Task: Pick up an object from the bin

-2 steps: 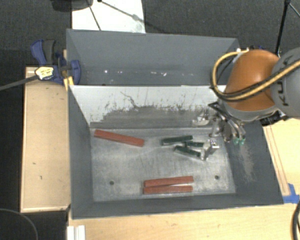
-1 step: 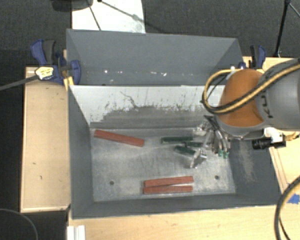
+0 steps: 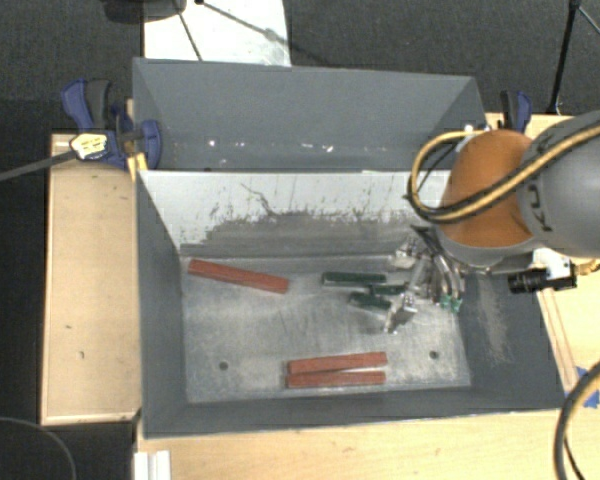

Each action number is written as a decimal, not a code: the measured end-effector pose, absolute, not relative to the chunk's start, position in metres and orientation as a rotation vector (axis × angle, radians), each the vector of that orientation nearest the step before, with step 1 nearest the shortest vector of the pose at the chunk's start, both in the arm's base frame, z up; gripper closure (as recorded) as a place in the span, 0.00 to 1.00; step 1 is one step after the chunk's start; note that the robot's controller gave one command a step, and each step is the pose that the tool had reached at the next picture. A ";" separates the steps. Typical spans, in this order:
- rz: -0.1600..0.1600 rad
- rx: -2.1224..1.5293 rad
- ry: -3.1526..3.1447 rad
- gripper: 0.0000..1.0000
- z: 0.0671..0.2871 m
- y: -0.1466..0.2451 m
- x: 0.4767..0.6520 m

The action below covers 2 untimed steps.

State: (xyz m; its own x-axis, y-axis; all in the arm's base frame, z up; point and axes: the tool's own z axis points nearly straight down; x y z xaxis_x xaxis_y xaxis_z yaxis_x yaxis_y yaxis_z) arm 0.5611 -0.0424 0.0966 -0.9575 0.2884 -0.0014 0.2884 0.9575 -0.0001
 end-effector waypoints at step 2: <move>0.001 0.445 3.107 0.00 0.073 -0.043 0.558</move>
Offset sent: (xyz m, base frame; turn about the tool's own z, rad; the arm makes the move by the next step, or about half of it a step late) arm -0.0042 -0.0008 -0.0266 -0.0092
